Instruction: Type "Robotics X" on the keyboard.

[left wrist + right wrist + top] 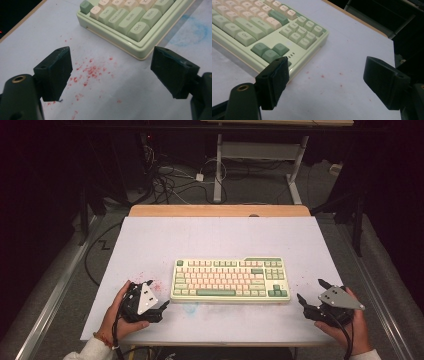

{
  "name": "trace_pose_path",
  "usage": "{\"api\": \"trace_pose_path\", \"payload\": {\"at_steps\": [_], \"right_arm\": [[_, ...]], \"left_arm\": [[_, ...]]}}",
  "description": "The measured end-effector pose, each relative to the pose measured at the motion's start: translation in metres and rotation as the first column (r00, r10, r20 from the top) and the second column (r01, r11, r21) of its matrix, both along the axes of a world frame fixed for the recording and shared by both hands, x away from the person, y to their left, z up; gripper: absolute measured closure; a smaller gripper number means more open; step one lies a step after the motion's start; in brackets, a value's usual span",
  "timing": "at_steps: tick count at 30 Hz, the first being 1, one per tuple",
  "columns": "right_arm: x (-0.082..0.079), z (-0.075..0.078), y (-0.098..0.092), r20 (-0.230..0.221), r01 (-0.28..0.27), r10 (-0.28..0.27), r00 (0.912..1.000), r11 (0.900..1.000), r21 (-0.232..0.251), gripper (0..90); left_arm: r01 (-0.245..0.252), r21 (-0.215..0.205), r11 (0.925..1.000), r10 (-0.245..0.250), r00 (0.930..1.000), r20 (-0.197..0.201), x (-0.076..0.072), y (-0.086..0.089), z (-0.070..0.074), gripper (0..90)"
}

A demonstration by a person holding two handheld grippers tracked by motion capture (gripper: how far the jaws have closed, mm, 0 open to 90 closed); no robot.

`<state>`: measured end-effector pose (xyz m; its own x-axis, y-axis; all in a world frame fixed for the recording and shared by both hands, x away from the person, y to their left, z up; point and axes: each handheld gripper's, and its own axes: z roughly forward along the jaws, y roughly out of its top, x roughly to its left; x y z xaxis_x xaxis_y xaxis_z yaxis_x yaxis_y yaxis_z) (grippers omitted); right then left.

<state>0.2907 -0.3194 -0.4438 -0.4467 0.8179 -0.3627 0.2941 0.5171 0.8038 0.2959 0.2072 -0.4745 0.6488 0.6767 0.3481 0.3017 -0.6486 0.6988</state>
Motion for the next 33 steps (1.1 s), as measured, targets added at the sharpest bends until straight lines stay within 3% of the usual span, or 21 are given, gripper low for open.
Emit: {"api": "trace_pose_path", "payload": {"at_steps": [16,33], "right_arm": [[-0.005,-0.017,-0.023,-0.045,0.071,-0.069,0.9966,0.997,0.039,16.9],[-0.007,-0.017,-0.015,-0.038,0.033,-0.031,0.9988,0.999,0.033,16.9]], "left_arm": [[-0.029,-0.02,0.9994,0.028,0.9984,-0.048,-0.004,0.013,-0.01,16.4],[-0.009,-0.011,0.9999,0.008,0.9986,-0.051,-0.004,0.01,-0.013,16.4]]}}
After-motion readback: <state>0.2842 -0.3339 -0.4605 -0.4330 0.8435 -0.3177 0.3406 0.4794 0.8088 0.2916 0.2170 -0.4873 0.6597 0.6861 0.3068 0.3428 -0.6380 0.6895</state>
